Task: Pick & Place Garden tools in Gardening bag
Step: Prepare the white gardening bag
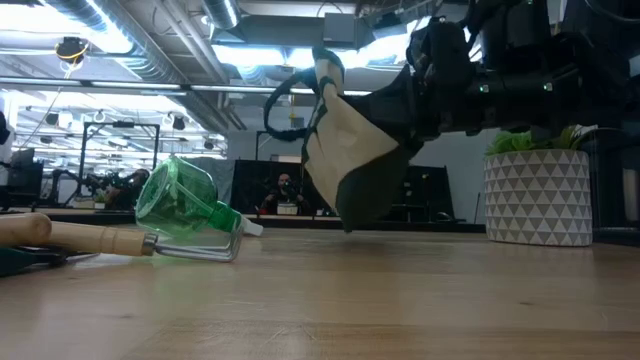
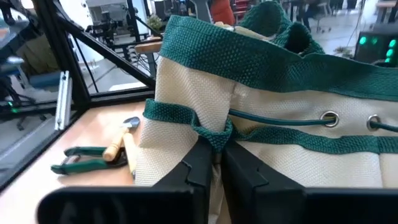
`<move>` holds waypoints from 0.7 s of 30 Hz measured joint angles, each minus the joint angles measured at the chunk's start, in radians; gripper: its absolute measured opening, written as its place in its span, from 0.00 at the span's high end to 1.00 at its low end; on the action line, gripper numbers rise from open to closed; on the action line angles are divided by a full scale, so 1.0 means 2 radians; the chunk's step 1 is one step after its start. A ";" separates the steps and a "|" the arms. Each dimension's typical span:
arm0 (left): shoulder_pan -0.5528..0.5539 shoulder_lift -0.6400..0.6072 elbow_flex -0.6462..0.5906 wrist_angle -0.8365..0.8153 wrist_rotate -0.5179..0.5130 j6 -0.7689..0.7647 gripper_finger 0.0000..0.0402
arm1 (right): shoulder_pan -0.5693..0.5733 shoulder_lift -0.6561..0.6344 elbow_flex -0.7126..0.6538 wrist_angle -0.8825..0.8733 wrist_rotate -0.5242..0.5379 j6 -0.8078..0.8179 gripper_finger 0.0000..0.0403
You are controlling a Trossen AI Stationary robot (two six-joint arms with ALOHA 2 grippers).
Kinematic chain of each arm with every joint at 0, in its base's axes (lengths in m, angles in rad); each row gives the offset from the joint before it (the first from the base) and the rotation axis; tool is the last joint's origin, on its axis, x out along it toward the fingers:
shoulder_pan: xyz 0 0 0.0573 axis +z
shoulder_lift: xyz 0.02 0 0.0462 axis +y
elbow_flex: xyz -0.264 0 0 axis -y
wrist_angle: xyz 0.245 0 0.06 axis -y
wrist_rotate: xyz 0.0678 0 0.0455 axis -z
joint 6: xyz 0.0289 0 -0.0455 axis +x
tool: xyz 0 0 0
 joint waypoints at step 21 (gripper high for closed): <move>0.000 0.000 0.000 0.000 0.000 0.000 0.98 | 0.014 0.000 0.000 -0.062 -0.001 0.068 0.76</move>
